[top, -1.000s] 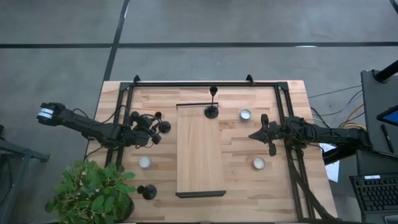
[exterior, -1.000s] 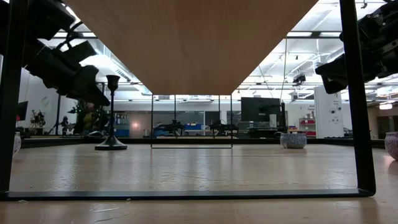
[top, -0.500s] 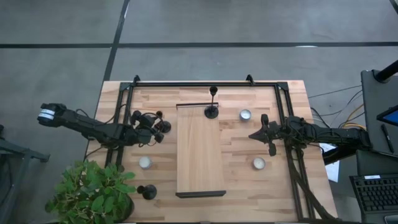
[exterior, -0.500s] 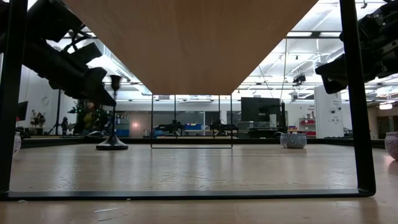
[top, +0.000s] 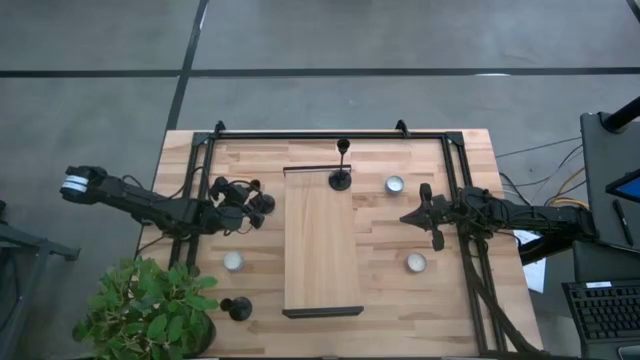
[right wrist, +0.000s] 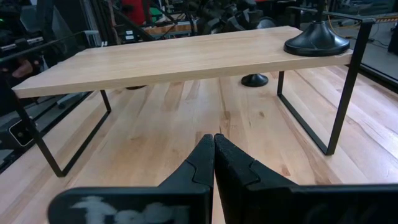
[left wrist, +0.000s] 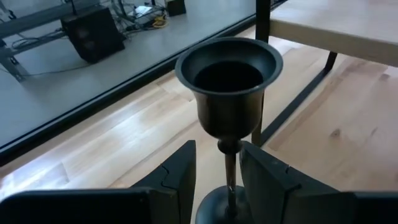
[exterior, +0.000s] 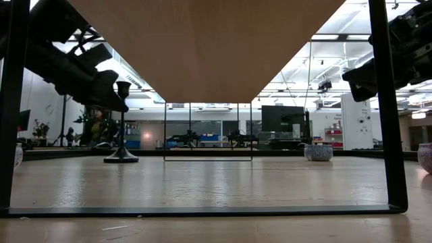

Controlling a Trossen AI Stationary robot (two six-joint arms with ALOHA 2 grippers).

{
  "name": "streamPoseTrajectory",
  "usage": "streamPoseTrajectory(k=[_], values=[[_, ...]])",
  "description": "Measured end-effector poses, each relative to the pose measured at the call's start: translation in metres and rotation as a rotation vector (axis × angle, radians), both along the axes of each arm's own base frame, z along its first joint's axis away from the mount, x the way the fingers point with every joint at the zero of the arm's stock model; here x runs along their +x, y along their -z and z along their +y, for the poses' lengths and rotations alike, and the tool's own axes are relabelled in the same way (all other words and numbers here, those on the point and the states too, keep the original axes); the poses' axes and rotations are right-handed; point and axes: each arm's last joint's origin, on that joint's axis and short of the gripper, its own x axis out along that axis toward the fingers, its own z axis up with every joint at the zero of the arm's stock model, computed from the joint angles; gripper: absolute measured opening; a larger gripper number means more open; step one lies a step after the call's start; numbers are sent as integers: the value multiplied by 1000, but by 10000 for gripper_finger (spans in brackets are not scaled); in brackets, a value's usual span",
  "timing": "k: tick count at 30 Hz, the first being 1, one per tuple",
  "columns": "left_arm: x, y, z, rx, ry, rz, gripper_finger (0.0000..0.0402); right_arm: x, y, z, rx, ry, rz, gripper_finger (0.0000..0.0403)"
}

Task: Pick & Place candle stick holders
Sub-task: Put the top black candle holder on the shelf aligned with the other black candle holder

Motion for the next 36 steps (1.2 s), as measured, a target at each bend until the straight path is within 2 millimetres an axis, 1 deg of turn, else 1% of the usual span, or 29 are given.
streamPoseTrajectory(k=[7,10,14,20,21,26,30,36], values=[[0,0,0,-7,-4,-16,119,0,0,0,0,0,0,8],[1,-1,0,-9,-4,-29,109,0,0,0,0,0,0,8],[2,-2,0,2,-6,-34,81,0,0,0,0,0,0,8],[2,-3,0,12,-9,-29,19,0,0,0,0,0,0,8],[2,-3,0,12,-9,-29,14,0,0,0,0,0,0,9],[2,-3,0,12,-9,-29,21,0,0,0,0,0,0,8],[2,-4,0,12,0,-36,14,0,0,0,0,0,0,8],[8,-20,-2,16,55,-54,13,0,0,0,0,0,0,9]])
